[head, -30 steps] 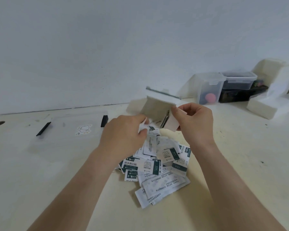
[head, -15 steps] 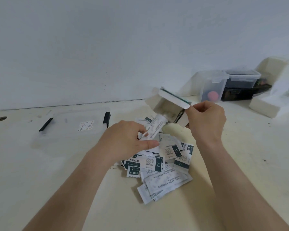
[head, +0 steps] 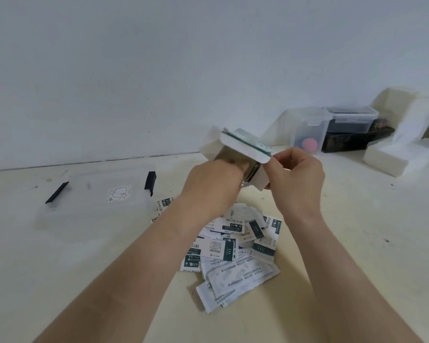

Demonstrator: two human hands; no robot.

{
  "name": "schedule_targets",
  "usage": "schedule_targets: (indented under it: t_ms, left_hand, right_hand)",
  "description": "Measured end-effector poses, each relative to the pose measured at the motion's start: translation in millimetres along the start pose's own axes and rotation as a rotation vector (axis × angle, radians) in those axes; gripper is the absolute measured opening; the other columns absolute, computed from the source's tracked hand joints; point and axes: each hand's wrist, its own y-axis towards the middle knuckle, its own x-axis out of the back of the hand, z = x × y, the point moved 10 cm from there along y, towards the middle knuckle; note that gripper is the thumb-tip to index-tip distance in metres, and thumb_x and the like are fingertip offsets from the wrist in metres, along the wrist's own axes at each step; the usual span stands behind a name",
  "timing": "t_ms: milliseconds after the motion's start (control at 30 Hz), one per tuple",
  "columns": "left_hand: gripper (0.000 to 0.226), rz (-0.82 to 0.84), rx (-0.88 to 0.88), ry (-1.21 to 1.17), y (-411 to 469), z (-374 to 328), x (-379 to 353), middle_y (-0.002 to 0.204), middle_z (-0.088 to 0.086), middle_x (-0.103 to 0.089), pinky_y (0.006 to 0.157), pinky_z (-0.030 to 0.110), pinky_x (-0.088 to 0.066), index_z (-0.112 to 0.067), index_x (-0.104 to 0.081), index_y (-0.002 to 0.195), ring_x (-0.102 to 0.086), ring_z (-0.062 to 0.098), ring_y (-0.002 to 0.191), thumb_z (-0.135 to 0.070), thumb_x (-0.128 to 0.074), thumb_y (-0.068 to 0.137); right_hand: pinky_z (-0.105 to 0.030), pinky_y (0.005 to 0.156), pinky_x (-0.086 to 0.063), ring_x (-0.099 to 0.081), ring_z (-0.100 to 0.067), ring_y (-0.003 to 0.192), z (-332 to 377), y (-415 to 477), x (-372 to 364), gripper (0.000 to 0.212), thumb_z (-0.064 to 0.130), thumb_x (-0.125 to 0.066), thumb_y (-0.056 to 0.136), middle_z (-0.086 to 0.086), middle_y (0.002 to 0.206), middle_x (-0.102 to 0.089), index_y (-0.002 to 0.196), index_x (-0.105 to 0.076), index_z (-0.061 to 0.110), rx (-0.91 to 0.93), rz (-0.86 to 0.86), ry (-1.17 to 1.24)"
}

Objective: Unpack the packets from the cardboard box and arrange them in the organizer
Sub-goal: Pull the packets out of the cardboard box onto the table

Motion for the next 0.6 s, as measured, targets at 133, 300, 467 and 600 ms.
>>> schedule_targets:
  t_ms: [133,300,467,600]
  left_hand:
    - [0.022,-0.022,0.001,-0.064,-5,0,7,0.099,-0.003,-0.066,0.06,0.028,-0.037,-0.031,-0.063,0.112,-0.061,0.02,0.084,-0.029,-0.049,0.096]
    - [0.021,-0.206,-0.004,-0.283,-26,8,22,0.092,-0.006,-0.071,0.064,0.038,-0.053,-0.028,-0.069,0.104,-0.065,0.022,0.077,-0.022,-0.053,0.091]
    - [0.019,-0.244,0.039,-0.377,-52,21,27,0.09,-0.017,-0.067,0.068,0.031,-0.052,-0.027,-0.069,0.098,-0.058,0.008,0.075,-0.012,-0.061,0.088]
    - [0.024,-0.096,0.193,-0.406,-61,39,9,0.093,-0.017,-0.055,0.069,0.012,-0.037,-0.04,-0.066,0.1,-0.052,0.004,0.078,-0.019,-0.059,0.09]
  right_hand:
    - [-0.029,0.061,-0.05,-0.06,-0.014,0.061,5,0,4,0.017,0.023,-0.068,0.08,0.007,0.059,-0.063,0.065,-0.063,0.016,0.05,-0.011,-0.095]
    - [-0.028,0.061,-0.049,-0.063,-0.014,0.062,-1,1,7,0.019,0.025,-0.066,0.082,0.005,0.06,-0.065,0.065,-0.064,0.016,0.02,-0.028,-0.145]
    - [-0.047,0.066,-0.058,-0.068,-0.025,0.062,-12,5,8,0.018,0.025,-0.067,0.079,0.002,0.058,-0.065,0.064,-0.063,0.017,-0.062,-0.031,-0.094]
    - [-0.048,0.068,-0.058,-0.067,-0.022,0.066,-16,3,2,0.007,0.023,-0.067,0.081,0.006,0.07,-0.067,0.08,-0.06,0.024,-0.083,0.022,-0.117]
